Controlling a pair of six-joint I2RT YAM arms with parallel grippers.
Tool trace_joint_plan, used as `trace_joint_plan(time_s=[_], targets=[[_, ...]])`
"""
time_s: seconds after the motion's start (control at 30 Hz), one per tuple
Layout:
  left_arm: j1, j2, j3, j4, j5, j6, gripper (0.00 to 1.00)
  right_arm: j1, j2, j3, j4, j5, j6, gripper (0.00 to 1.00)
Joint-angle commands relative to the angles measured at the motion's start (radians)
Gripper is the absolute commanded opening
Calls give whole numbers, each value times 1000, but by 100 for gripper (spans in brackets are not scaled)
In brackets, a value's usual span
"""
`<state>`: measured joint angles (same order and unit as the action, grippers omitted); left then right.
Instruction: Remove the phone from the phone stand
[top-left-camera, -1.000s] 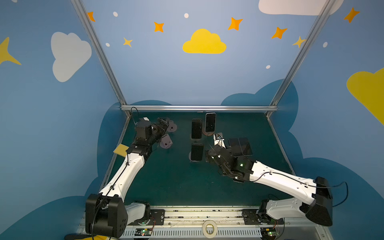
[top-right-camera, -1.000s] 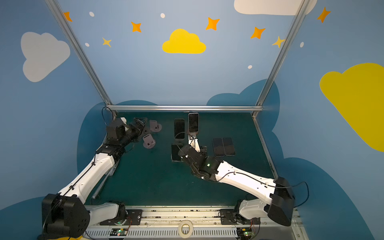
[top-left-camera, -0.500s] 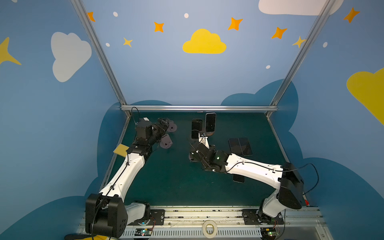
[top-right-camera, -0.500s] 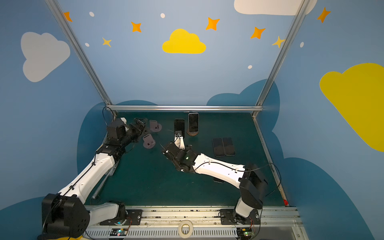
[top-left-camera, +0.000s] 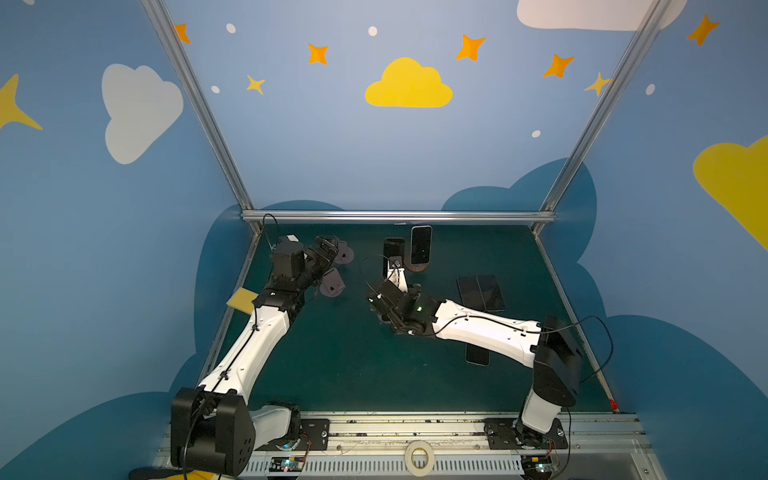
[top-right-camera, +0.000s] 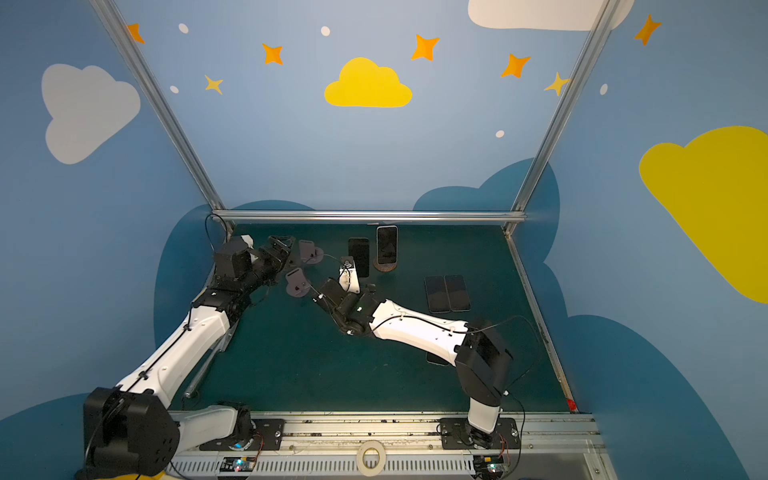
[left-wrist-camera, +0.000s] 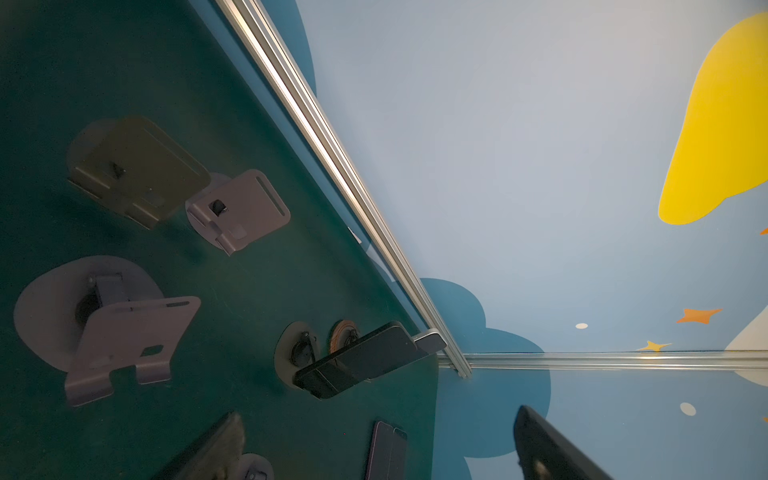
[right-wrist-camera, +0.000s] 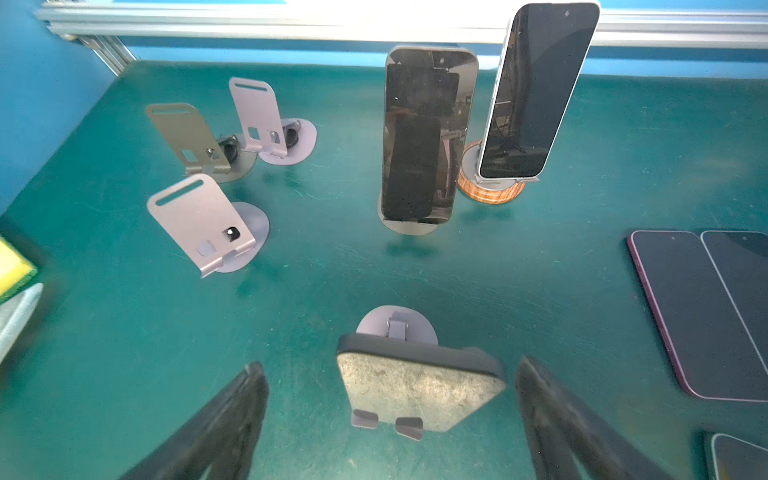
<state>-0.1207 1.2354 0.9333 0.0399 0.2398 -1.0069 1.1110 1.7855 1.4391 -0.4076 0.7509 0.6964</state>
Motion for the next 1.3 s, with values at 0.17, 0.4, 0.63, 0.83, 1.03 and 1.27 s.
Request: trace_joint_plan(time_s=[0.17,0.4,0.63,0.83,1.03,1.27], targets=[[-2,-14,29,8,9,8,100,-17,62,51,-16,12,33,93],[-2,-5,29,18,26,0,100,-39,91,62,-19,16,71,93],[1,-9,27,28,35,0,100,-43,100,43,24,-18,61,89],[1,-3,27,34,44,-6,100,-44,106,28,-11,21,102,88],[1,-1,24,41,49,-9,100,-34,109,14,-15,42,145,87],[1,6,22,48,55,-15,100,-6,122,9,-10,140,193,83]])
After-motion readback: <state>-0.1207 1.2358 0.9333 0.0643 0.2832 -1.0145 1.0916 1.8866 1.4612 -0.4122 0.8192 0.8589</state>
